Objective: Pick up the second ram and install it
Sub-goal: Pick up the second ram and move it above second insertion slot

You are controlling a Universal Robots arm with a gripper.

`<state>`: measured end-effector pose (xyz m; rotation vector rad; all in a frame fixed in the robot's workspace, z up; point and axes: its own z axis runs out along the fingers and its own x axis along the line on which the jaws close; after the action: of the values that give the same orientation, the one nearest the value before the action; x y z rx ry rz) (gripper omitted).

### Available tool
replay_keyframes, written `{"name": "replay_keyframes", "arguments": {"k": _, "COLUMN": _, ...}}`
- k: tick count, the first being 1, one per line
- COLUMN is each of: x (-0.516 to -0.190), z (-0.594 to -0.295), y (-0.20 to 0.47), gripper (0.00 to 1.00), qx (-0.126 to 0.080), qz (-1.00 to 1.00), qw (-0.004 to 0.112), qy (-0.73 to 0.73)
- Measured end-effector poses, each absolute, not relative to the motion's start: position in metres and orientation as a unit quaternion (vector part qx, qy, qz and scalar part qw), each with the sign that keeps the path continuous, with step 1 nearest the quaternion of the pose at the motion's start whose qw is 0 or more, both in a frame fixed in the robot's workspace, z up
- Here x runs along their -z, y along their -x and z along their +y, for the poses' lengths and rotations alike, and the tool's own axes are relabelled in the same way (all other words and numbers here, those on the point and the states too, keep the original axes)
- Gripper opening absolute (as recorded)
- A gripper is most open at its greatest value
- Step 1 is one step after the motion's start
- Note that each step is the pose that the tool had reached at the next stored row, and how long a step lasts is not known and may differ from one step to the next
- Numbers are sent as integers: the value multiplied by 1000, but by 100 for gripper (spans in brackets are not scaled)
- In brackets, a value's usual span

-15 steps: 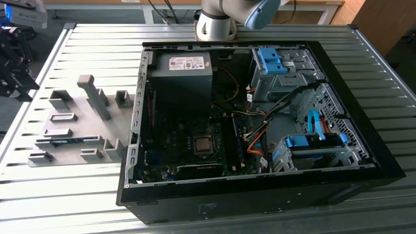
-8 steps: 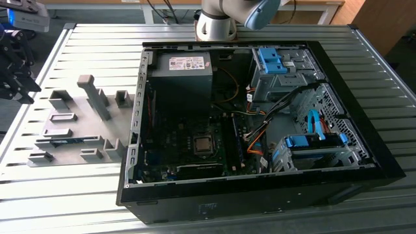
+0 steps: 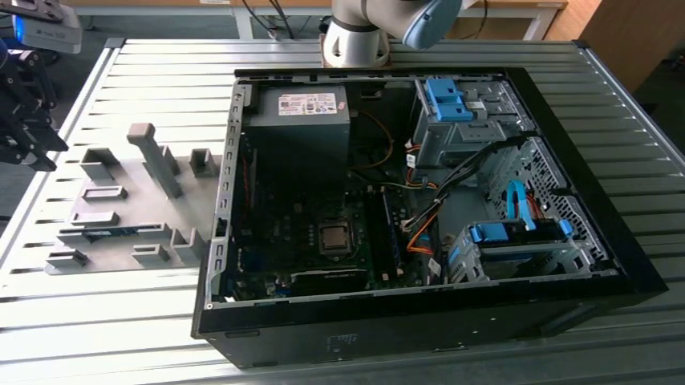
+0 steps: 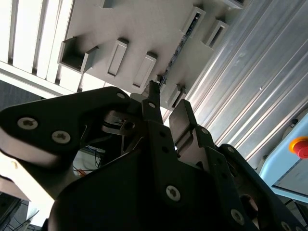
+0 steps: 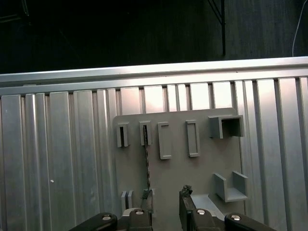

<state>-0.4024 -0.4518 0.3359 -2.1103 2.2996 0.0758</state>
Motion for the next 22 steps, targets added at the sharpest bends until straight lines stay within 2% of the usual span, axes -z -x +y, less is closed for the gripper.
{"name": "replay_keyframes", "arguments": {"k": 22, "x": -320, "z": -455, "y": 402, "gripper": 36, "qx": -21, "qz": 737, "qw": 16, "qy": 676}}
